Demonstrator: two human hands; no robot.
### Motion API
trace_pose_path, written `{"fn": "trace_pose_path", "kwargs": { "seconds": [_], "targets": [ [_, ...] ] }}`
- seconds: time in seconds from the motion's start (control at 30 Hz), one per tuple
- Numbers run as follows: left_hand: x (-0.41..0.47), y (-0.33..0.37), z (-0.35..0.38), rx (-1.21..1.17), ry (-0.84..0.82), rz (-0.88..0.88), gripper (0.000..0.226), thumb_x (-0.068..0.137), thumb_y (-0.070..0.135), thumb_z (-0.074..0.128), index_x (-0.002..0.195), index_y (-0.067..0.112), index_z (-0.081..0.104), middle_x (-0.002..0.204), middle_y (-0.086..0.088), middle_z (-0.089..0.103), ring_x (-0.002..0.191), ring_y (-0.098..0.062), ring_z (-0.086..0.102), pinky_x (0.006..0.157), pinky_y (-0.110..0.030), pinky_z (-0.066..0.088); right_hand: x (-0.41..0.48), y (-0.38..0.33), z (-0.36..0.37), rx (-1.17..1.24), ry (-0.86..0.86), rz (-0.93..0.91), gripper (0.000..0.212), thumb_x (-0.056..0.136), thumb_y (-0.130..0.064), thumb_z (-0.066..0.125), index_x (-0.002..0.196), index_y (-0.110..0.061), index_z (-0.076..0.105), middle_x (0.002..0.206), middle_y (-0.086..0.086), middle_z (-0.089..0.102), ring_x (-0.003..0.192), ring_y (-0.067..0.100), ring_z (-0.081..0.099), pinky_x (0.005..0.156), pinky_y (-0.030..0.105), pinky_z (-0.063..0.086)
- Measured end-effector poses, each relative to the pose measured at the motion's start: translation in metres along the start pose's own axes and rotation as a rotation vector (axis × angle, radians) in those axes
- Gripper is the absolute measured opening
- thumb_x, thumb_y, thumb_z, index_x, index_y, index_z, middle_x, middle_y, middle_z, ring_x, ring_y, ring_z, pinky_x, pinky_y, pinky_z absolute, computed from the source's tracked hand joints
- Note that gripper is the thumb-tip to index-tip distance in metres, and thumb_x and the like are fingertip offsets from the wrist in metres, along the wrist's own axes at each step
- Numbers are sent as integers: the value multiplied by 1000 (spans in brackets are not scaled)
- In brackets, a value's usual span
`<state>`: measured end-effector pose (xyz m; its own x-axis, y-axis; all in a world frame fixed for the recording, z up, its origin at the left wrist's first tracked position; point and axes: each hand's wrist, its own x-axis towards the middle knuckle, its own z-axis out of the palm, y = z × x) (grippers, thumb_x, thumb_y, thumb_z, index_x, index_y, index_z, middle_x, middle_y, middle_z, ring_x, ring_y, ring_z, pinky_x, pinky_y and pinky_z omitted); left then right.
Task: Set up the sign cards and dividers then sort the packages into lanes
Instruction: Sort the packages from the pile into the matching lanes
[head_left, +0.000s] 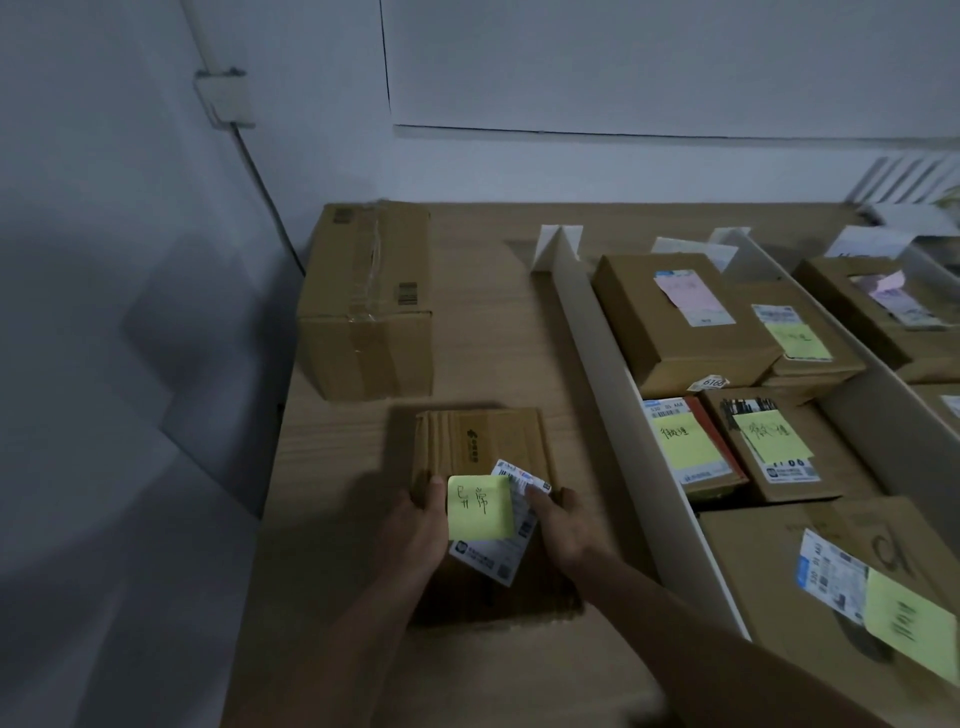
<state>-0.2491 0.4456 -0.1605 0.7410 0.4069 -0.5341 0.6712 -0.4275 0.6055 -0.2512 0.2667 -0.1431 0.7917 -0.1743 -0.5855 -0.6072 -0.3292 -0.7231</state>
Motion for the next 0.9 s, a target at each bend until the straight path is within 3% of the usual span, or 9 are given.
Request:
{"fn": "trace_pose_path", "kwargs": {
  "seconds": [0.13,0.27,0.5,0.67,0.8,0.9],
  "targets": [
    [-17,12,-16,-70,55,41,50,101,60,32,104,15,55,79,1,58,67,-13,55,55,-28,33,-6,-11,-4,8,-6,-46,45,100,-57,44,118,-18,54,105,4,65,98,25,61,94,43,48],
    [-43,26,-31,-92,108,100,43,102,54,34,100,18,56,80,1,59,70,-15,56,57,-28,33,-26,-26,-20,20,-22,-100,43,103,-57,37,126,-24,52,103,-2,62,97,18,57,90,38,42],
    [-124,45,-37,-215,190,215,35,104,42,34,100,18,59,82,2,60,72,-16,59,59,-27,40,-81,-32,-75,-22,20,-237,67,98,-63,32,150,-22,45,147,7,54,133,31,49,113,47,36],
    [-194,65,-22,-292,207,296,36,104,42,34,102,19,62,88,1,63,75,-16,60,61,-28,42,-135,-23,-137,10,58,-352,64,97,-63,32,145,-24,50,145,6,55,130,31,50,110,47,37],
    [-247,91,-4,-337,196,374,40,101,39,35,100,14,67,106,-9,63,82,-21,60,66,-31,45,-171,-16,-192,-3,149,-407,61,101,-57,30,144,-18,50,148,9,51,132,32,47,109,45,35],
    [-281,109,11,-370,143,408,40,101,38,37,95,13,68,96,-9,66,79,-22,63,63,-31,48,-192,-9,-231,-4,215,-413,55,104,-51,31,143,-18,51,148,12,50,133,33,46,106,43,33]
  ]
}}
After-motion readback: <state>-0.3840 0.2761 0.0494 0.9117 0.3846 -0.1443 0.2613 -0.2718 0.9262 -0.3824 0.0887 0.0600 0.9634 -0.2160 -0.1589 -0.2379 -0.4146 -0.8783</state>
